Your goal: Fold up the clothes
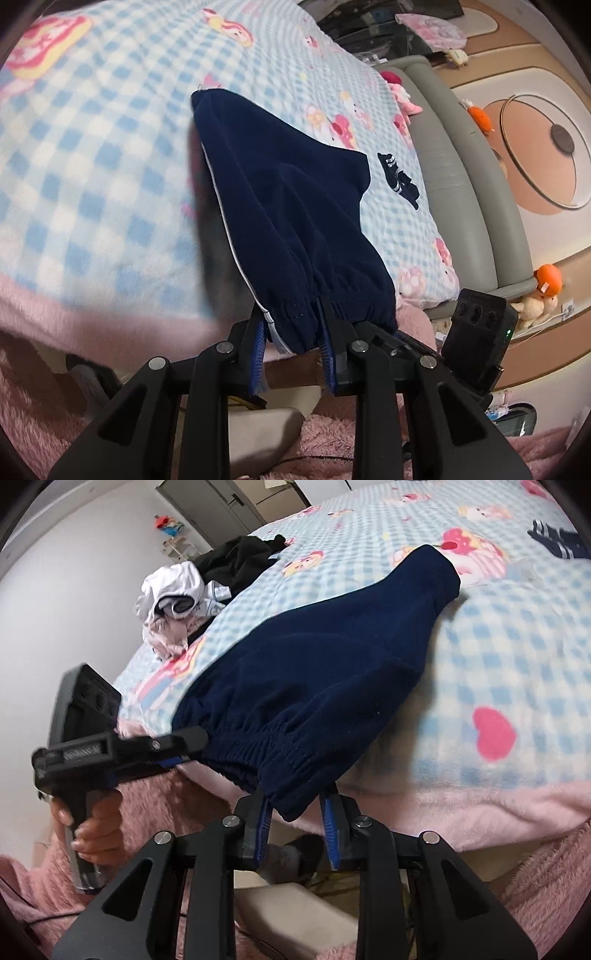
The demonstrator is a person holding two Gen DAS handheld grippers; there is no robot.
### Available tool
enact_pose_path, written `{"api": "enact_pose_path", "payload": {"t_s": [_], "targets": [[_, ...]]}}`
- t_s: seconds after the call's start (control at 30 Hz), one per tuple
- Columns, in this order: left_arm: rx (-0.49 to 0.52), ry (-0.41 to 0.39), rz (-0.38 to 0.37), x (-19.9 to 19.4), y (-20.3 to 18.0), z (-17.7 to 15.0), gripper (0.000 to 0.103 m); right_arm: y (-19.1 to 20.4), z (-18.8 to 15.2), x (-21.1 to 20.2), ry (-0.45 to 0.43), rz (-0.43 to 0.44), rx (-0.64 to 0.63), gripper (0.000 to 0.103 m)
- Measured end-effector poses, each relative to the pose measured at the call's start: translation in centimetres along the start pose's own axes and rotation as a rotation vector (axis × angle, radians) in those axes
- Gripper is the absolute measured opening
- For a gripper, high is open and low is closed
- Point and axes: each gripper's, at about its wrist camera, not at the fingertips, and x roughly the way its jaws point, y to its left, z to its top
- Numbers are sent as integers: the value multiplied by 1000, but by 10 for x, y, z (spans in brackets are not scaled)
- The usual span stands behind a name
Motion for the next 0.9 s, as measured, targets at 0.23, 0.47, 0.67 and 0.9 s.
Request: {"api": "enact_pose_path", "payload": {"t_s": [0.23,0.47,0.67,0.9], "targets": [[15,17,-76,-4,-13,35,37,-10,38,-12,-57,87,64,28],[81,-22,-122,17,-39,100,69,-10,88,-5,-172,23,17,41],[156,-212,48,2,-30,128,69,-26,133,38,-196,-70,23,43],[356,-213,161,14,-9,113,69,-55,140,36,-216,-128,89,54]]}}
